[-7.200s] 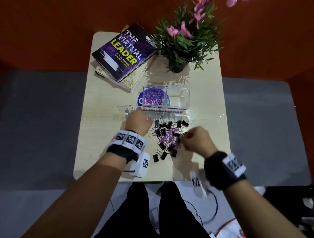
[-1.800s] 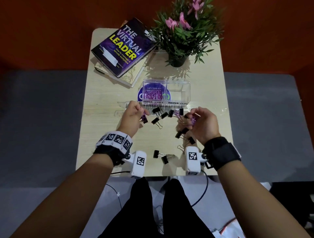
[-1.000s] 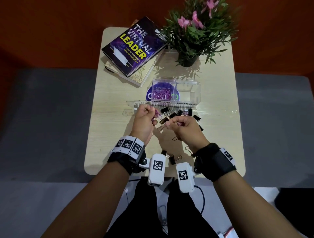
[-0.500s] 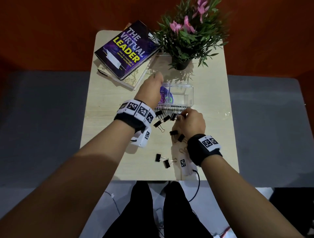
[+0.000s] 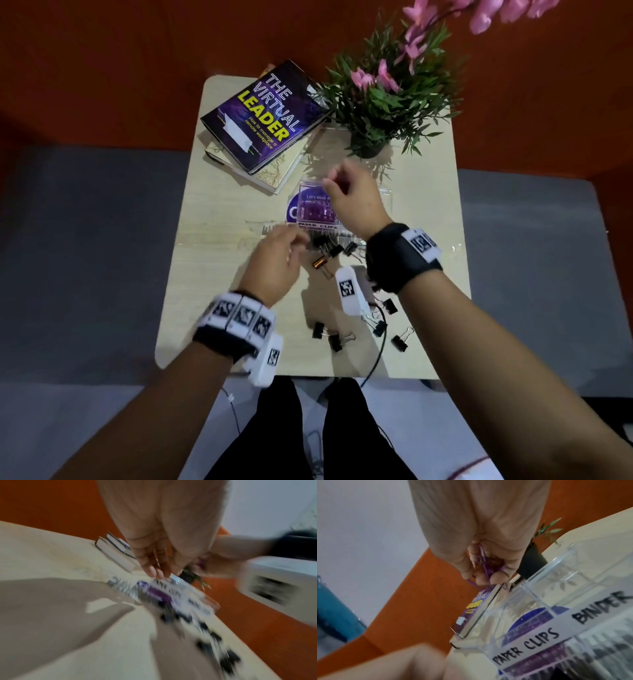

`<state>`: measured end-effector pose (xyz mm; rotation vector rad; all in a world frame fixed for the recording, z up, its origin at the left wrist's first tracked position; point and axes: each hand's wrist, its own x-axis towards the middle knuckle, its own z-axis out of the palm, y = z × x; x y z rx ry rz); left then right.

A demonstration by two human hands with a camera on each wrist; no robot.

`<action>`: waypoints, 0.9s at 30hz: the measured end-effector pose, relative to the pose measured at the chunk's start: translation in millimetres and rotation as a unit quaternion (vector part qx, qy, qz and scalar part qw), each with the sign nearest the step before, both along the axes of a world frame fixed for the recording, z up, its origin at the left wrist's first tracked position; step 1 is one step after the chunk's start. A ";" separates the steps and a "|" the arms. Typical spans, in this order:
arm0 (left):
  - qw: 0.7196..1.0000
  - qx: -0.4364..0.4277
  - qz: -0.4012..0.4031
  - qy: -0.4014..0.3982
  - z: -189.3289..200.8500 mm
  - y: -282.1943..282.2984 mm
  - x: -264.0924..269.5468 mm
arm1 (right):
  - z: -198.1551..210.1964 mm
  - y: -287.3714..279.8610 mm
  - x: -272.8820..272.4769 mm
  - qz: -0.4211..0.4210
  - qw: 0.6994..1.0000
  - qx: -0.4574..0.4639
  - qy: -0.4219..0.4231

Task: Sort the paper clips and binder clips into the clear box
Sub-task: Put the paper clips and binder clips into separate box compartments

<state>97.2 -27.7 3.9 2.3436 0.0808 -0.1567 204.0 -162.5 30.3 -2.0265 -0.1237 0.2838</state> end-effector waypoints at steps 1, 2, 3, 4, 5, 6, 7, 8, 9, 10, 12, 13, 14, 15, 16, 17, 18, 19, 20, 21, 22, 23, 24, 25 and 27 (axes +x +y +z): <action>0.999 0.005 -0.034 0.033 -3.6 -4.1 -16.1 | -6.0 7.5 6.6 0.022 0.999 -0.031 0.010; 0.995 0.011 -0.077 0.064 -7.9 -9.6 -31.4 | -12.6 12.6 11.0 0.048 0.996 -0.073 0.020; 0.987 0.021 -0.126 0.096 -12.8 -15.9 -46.4 | -17.0 15.1 12.4 0.075 0.990 -0.117 0.029; 0.976 0.039 -0.177 0.125 -17.6 -22.5 -60.3 | -19.7 15.0 12.0 0.099 0.983 -0.148 0.036; 0.962 0.068 -0.224 0.142 -23.9 -28.6 -71.4 | -20.0 12.5 9.9 0.118 0.979 -0.162 0.039; 0.948 0.104 -0.265 0.140 -30.2 -34.3 -79.8 | -17.5 7.8 5.5 0.128 0.978 -0.160 0.033; 0.938 0.133 -0.293 0.128 -36.5 -39.8 -85.6 | -13.3 0.5 -0.9 0.130 0.980 -0.152 0.017; 0.932 0.152 -0.306 0.119 -41.4 -44.4 -88.9 | -9.2 -9.3 -9.3 0.123 0.983 -0.137 -0.003; 0.933 0.157 -0.304 0.111 -43.5 -47.9 -89.6 | -6.0 -21.6 -19.9 0.109 0.986 -0.128 -0.014; 0.939 0.148 -0.292 0.103 -45.5 -49.4 -88.8 | -5.1 -36.6 -32.1 0.093 0.987 -0.130 -0.018; 0.951 0.122 -0.270 0.088 -48.8 -50.0 -84.3 | -7.9 -71.7 -61.3 0.082 0.980 -0.179 -0.002; 0.955 0.110 -0.263 0.079 -50.0 -49.2 -81.3 | -11.2 -90.2 -78.4 0.088 0.972 -0.216 0.020; 0.959 0.098 -0.256 0.066 -50.7 -47.7 -78.2 | -16.2 -107.2 -96.1 0.094 0.962 -0.251 0.047; 0.963 0.088 -0.249 0.056 -51.7 -45.5 -75.2 | -21.6 -121.8 -113.7 0.093 0.954 -0.278 0.069; 0.966 0.082 -0.241 0.043 -52.4 -43.1 -72.5 | -27.6 -133.7 -131.0 0.088 0.948 -0.296 0.079; 0.970 0.079 -0.230 0.027 -54.0 -40.7 -70.5 | -34.2 -142.1 -146.7 0.078 0.943 -0.311 0.085; 0.973 0.076 -0.219 0.015 -55.9 -38.1 -69.1 | -40.5 -146.5 -161.2 0.063 0.941 -0.320 0.089; 0.975 0.073 -0.209 0.011 -57.1 -35.9 -67.9 | -46.5 -148.3 -173.4 0.049 0.940 -0.325 0.091; 0.977 0.071 -0.201 0.014 -58.7 -33.9 -67.2 | -53.4 -148.7 -182.9 0.036 0.941 -0.324 0.087; 0.978 0.071 -0.195 0.014 -59.8 -32.3 -66.3 | -60.7 -148.2 -189.9 0.023 0.943 -0.322 0.079; 0.979 0.070 -0.190 0.015 -61.1 -30.9 -65.5 | -66.8 -147.1 -194.6 0.013 0.945 -0.319 0.071; 0.980 0.068 -0.186 0.020 -61.9 -30.1 -65.2 | -72.4 -146.3 -197.9 0.005 0.947 -0.315 0.066; 0.980 0.066 -0.185 0.027 -61.9 -30.2 -65.1 | -76.1 -145.1 -200.0 0.000 0.951 -0.304 0.062; 0.980 0.065 -0.185 0.034 -62.0 -30.8 -65.2 | -77.2 -143.8 -200.5 -0.006 0.955 -0.289 0.060; 0.980 0.064 -0.185 0.044 -62.0 -32.4 -66.0 | -75.6 -142.0 -199.4 -0.024 0.962 -0.264 0.062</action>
